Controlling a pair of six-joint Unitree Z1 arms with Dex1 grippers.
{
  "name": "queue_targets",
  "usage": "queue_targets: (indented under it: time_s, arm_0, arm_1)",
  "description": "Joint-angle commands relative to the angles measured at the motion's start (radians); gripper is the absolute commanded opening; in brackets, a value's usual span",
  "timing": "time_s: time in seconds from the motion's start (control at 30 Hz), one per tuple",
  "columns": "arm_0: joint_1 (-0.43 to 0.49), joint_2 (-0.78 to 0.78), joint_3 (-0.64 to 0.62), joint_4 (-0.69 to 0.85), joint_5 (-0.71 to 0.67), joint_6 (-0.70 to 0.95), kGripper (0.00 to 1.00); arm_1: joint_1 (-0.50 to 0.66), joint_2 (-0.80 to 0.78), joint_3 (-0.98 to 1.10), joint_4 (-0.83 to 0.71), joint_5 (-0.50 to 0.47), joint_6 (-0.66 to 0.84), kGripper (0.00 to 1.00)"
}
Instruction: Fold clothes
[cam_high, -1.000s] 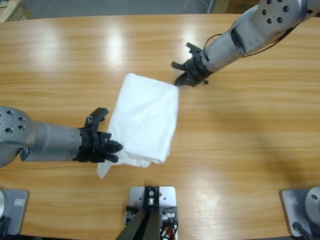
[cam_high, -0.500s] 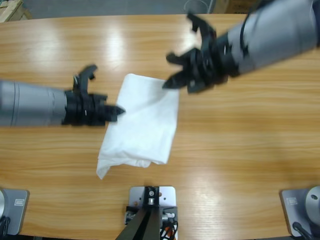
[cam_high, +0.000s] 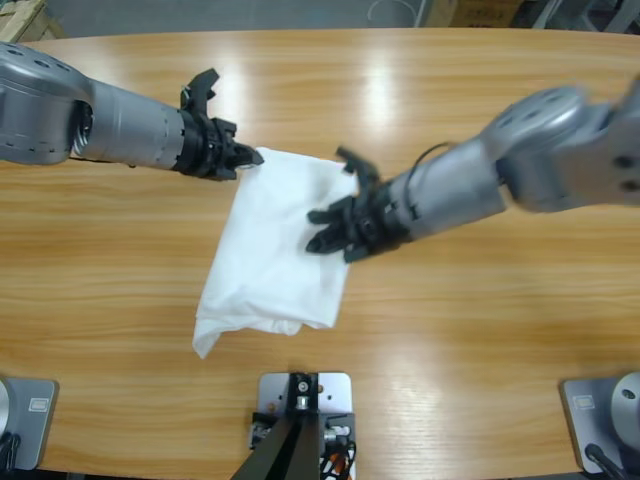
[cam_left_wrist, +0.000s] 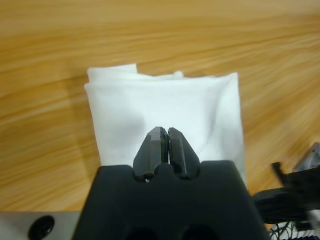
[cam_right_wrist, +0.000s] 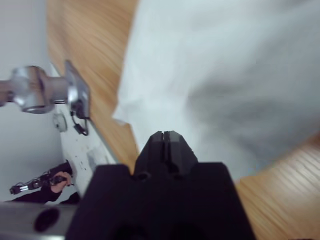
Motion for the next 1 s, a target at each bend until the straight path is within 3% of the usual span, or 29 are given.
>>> queue_targets:
  time_s: [0.03,0.6,0.83,1.0]
  arm_0:
    - [0.007,0.077,0.026,0.014,-0.013,0.01,0.0]
    - [0.002,0.234,-0.035,0.114,-0.001,0.008,0.0]
    - [0.002,0.256,-0.053,0.116,-0.001,-0.002,0.0]
    - [0.002,0.257,-0.052,0.12,-0.001,-0.005,0.0]
  arm_1:
    - [0.021,0.117,0.02,-0.044,0.012,0.015,0.0]
    - [0.024,0.089,0.081,-0.021,0.017,0.067,0.0]
    - [0.12,0.006,0.17,0.006,0.059,0.15,0.0]
    - [0.125,-0.006,0.187,0.0,0.077,0.15,0.0]
